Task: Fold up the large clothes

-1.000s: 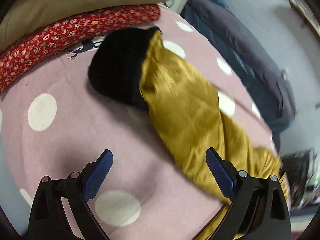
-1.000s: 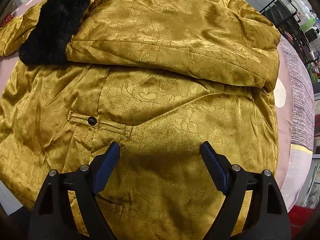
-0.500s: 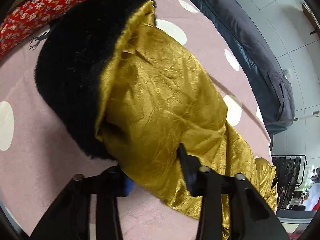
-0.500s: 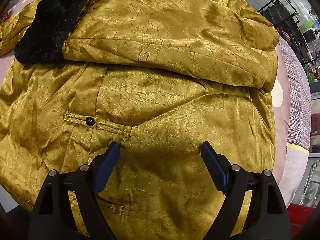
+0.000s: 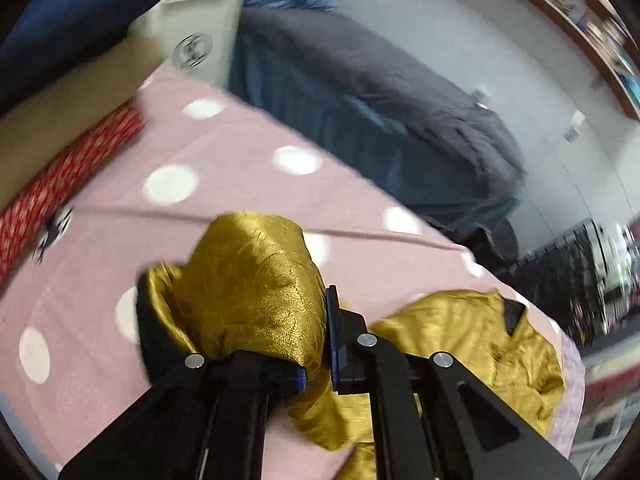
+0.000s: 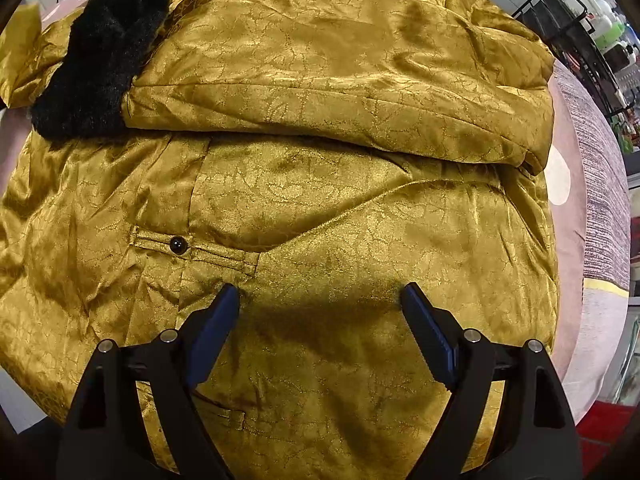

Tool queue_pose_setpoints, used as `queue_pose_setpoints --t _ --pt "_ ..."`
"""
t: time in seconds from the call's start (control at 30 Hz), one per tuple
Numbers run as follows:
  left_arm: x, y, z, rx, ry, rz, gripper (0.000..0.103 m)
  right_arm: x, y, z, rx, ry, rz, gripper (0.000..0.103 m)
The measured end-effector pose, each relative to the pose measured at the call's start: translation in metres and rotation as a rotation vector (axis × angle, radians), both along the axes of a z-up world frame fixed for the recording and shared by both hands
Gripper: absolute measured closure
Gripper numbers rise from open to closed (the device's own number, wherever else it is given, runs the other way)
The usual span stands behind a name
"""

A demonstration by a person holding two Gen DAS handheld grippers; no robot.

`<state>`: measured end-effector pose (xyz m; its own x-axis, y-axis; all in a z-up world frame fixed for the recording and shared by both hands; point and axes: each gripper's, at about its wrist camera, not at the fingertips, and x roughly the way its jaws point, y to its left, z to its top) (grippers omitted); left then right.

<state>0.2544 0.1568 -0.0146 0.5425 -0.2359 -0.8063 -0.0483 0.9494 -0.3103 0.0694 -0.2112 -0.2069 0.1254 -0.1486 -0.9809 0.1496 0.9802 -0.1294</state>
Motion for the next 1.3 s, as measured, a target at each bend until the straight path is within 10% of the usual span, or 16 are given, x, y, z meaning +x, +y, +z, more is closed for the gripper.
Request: queue_pose_setpoints --t 0.27,0.73,0.87,1.3 --pt "-0.031 -0.165 0.021 0.079 -0.081 -0.383 0.096 -0.008 -0.028 0.008 0.027 -0.013 -0.047 0.02" --pt "-0.131 -0.343 -0.089 0.381 0.091 -0.865 0.09 -0.033 -0.065 -0.007 0.052 -0.005 -0.095 0.02" --pt "-0.14 -0.348 -0.098 0.357 0.147 -0.91 0.028 -0.035 -0.073 -0.008 0.063 -0.002 -0.105 0.02" --pt "-0.15 -0.309 -0.066 0.25 0.101 -0.785 0.022 -0.005 -0.106 0.029 0.085 -0.1 -0.128 0.02"
